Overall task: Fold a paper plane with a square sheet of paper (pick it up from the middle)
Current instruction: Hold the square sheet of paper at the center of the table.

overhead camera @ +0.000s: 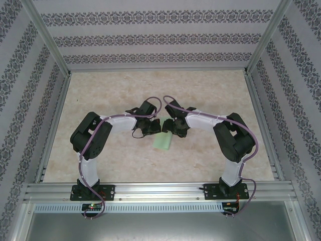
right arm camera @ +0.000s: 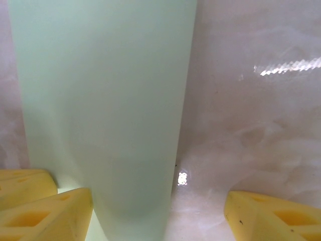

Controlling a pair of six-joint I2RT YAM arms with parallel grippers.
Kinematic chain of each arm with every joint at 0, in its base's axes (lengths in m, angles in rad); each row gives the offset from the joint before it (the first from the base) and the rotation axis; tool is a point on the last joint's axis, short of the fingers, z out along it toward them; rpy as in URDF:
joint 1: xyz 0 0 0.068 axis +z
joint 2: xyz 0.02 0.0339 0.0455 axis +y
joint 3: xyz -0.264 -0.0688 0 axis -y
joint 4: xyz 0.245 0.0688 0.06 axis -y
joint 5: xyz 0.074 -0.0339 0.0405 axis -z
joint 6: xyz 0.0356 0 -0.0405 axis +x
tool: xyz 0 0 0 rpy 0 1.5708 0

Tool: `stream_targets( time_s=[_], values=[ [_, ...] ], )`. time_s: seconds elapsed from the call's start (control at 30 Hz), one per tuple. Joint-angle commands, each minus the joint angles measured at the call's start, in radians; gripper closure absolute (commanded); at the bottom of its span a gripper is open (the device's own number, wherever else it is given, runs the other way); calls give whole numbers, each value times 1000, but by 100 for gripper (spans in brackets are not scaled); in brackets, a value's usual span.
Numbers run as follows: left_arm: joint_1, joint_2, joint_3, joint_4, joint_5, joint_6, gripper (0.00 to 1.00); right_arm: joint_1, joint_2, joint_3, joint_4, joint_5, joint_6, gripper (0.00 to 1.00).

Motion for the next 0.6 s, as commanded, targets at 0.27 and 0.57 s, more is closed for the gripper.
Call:
stream_targets(
  time_s=[0.27,0.57],
  values=[
    [-18,27,13,-90,-44,24,100,-10,-88,-21,35,-12,-22,24],
    [-19,29,18,-101,-48,36,100,-67,-284,-203,330,-222,47,58]
  ],
)
